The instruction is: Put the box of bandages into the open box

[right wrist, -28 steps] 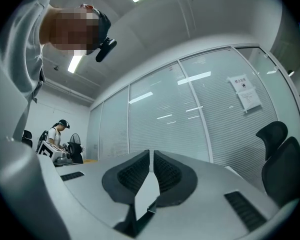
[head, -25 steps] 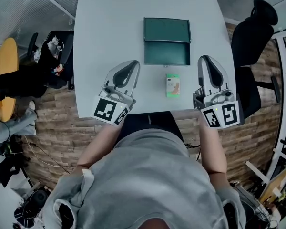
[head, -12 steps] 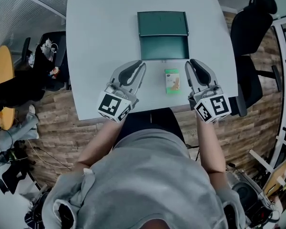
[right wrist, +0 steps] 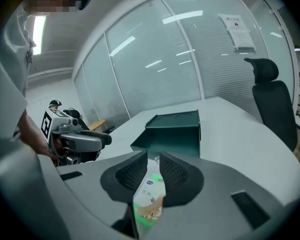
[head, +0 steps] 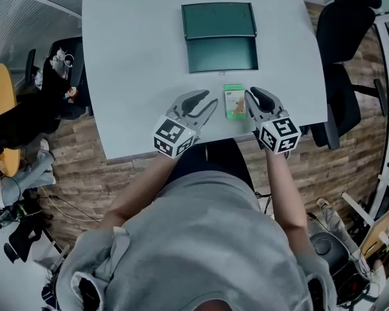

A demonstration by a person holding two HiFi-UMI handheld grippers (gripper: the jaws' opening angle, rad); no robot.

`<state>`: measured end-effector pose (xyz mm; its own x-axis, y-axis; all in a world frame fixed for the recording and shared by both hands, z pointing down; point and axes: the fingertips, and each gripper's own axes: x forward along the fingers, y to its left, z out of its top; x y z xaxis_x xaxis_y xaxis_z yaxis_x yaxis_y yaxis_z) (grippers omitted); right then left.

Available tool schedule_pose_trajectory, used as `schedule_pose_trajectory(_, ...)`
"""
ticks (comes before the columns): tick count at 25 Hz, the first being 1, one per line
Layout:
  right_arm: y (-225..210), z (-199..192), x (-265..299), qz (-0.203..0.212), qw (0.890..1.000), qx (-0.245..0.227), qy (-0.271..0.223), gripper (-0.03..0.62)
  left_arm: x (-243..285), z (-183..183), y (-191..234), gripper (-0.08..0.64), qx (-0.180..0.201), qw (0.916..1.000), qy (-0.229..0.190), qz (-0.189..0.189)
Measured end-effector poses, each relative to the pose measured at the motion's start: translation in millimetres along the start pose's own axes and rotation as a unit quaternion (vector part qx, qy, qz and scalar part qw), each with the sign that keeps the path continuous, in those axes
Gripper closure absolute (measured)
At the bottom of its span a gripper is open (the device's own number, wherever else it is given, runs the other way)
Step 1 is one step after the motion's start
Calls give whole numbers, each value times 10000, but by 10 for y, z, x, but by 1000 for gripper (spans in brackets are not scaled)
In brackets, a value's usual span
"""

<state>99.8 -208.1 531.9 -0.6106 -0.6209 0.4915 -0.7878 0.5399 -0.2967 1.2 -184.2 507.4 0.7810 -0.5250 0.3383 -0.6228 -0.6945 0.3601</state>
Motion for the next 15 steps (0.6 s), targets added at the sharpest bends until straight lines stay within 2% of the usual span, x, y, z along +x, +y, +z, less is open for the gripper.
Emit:
schedule_pose_trajectory(8, -102, -608, 117, -47, 9978, 280, 594, 528, 335, -636, -72, 436, -408, 9961, 772, -136)
schedule_pose_trajectory(12, -131, -829, 169, -18, 9954, 421, 856, 448, 500, -889, -116, 442, -541, 9908, 1202, -301)
schedule_pose_trajectory(15, -129, -957, 177, -13, 9939, 448, 1005, 425, 599, -1050, -159, 432, -606, 9862, 1492, -379)
